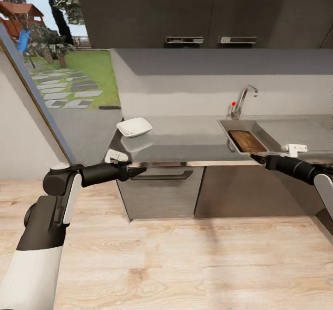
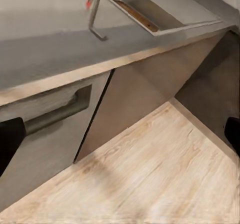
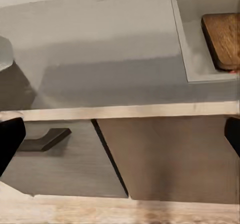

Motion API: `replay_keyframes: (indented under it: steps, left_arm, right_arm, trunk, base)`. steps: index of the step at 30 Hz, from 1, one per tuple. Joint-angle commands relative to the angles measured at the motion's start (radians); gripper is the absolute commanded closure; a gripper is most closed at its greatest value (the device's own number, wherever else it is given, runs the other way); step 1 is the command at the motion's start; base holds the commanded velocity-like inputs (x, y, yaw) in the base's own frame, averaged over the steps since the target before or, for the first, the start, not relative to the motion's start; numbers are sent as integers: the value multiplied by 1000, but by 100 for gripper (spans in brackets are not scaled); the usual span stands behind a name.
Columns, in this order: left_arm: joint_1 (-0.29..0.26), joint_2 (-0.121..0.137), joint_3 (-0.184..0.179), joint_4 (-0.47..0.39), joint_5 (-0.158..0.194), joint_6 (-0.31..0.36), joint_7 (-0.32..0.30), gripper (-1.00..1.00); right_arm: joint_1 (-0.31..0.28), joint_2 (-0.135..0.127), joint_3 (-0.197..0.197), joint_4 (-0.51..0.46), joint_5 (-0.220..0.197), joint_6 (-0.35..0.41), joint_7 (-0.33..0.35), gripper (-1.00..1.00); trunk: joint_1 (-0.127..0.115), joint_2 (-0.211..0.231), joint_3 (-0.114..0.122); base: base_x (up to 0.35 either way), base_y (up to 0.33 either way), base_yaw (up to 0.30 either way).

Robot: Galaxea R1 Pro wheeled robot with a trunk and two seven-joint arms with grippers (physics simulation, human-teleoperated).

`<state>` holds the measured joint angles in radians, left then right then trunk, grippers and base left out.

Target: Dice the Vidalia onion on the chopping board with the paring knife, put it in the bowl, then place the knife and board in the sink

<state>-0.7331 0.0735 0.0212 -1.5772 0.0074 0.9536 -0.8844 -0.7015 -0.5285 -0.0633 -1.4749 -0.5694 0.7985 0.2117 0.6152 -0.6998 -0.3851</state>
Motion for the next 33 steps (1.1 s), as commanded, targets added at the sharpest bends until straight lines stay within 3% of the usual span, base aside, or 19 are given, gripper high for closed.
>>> replay_keyframes:
  steps: [1,4,5,10,11,14,15,18,20,22,23,25,29,33]
  left_arm:
    - [56,4,-5,58,-2,2,18,-100]
    - [87,4,-8,167,-4,-14,102,-100]
    - [111,3,-9,369,-4,-92,244,-100]
    - [119,0,-9,691,-4,-273,337,-100]
    - [120,-2,-8,985,-3,-492,384,-100]
    - [120,1,-7,1163,-2,-621,457,-100]
    - [120,20,-6,1302,-1,-669,538,-100]
    - [120,33,-6,1400,-1,-684,569,-100]
    - [121,41,-6,1488,0,-692,585,-100]
    - [182,53,-7,1529,1,-695,650,-100]
    - [236,56,-8,1543,0,-696,720,-100]
    - [303,51,-8,1551,0,-697,795,-100]
    - [384,57,-6,1555,1,-698,832,-100]
    - [532,78,-6,1557,2,-716,848,-100]
  right_arm:
    - [26,1,3,4,84,6,5,-100]
    - [73,2,5,7,137,5,5,-100]
    - [139,2,6,30,161,5,3,-100]
    - [217,3,7,138,168,3,2,-100]
    - [261,5,26,365,170,-18,-1,-100]
    - [273,5,56,580,171,-122,-1,-100]
    - [276,5,87,812,177,-285,-1,-100]
    - [278,5,134,984,189,-406,-3,-100]
    - [278,6,193,1137,197,-494,-7,-100]
    - [280,45,239,1345,202,-594,-12,-100]
    - [287,79,256,1447,204,-659,-30,-100]
    - [327,118,266,1509,205,-717,-90,-100]
    - [392,158,271,1538,206,-748,-177,-100]
    - [523,213,273,1549,206,-768,-231,-100]
  trunk:
    - [0,-1,-1]
    - [0,-1,-1]
    - [0,-1,-1]
    - [0,-1,-1]
    - [0,-1,-1]
    - [0,-1,-1]
    - [0,-1,-1]
    - [0,-1,-1]
    - [0,-1,-1]
    - [0,-1,-1]
    - [0,-1,-1]
    - [0,-1,-1]
    - [0,-1,-1]
    - [0,-1,-1]
  base:
    - [-321,91,0]
    - [-243,49,0]
    - [-268,8,0]
    - [-127,4,0]
    - [-16,0,0]
    - [-9,0,0]
    - [-2,0,0]
    - [0,0,0]
    - [0,0,0]
    - [0,0,0]
    - [0,0,0]
    - [0,0,0]
    - [0,0,0]
    - [0,0,0]
